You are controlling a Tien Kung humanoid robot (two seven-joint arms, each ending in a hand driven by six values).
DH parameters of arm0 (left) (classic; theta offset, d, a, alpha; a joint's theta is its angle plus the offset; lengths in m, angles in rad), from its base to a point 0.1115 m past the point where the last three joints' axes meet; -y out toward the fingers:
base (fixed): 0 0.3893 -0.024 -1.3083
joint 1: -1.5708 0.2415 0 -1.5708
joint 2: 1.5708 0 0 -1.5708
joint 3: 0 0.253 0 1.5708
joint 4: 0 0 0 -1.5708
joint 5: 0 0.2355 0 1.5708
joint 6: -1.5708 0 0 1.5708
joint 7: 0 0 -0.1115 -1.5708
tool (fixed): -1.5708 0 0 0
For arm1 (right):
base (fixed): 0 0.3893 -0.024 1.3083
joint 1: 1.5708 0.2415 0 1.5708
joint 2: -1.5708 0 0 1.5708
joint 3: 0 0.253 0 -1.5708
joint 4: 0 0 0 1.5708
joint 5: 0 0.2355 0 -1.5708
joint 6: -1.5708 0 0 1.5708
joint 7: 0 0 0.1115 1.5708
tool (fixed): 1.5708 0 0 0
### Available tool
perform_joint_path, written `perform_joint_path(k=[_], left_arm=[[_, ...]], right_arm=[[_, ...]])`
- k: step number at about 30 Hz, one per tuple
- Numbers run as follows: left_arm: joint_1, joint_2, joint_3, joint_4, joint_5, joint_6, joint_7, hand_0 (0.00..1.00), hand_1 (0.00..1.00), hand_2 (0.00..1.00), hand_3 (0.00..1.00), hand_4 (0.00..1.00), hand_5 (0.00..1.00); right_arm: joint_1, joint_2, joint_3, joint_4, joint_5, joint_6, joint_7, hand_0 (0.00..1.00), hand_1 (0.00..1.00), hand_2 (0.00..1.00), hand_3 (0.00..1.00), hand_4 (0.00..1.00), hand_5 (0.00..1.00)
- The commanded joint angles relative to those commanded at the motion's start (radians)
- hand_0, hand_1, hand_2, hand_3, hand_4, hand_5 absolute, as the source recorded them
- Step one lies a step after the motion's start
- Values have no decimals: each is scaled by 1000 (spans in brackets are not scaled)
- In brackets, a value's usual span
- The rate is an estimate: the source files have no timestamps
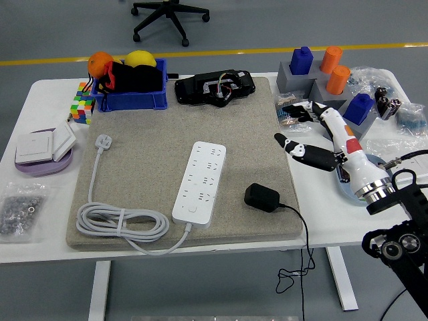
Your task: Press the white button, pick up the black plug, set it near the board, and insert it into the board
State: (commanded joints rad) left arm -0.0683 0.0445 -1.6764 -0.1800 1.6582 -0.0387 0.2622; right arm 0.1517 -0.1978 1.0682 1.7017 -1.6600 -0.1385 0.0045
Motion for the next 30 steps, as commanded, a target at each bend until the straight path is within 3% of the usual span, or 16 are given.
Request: perform_joint_path(k=[2,3,8,9,14,15,20,21,23,30], left_arm=[[0,0,2,0,-2,0,0,625,631,640,695,587,376],[1,0,4,0,-4,0,-1,625,632,640,695,587,377],[1,-2,8,0,-6,-1,0,625,632,640,695,587,377],[2,-1,6,0,-4,-1,0,625,631,640,695,587,377],[1,0,12,0,-9,-1,0,625,631,640,695,587,377],[1,0,10,0,-6,-1,1,625,631,640,695,587,377],[2,1,9,0,-3,-1,2,625,631,640,695,587,377],[1,1,7,0,-1,-2,2,625,631,640,695,587,376],[1,2,6,0,1,-2,3,625,631,640,695,587,376],[1,4,3,0,7,-3,4,625,631,640,695,587,376]], right_arm=[[9,0,-27,1,4,3,-8,564,569,666,687,825,466],[17,0,-47,1,4,5,-17,392,342,446,681,819,478],[72,-1,-182,5,-36,-12,-131,392,342,446,681,819,478],[93,6,-220,3,-75,-29,-174,141,134,230,680,826,476],[156,34,-343,-22,-202,-38,-359,141,134,230,680,826,476],[174,41,-367,-32,-228,-36,-395,2,2,119,673,822,434],[236,56,-448,-62,-293,8,-541,2,2,119,673,822,434],[245,57,-460,-66,-297,21,-567,2,2,74,649,663,257],[266,61,-490,-73,-299,50,-611,2,2,74,649,663,257],[310,75,-559,-101,-286,90,-643,2,2,71,635,605,236]])
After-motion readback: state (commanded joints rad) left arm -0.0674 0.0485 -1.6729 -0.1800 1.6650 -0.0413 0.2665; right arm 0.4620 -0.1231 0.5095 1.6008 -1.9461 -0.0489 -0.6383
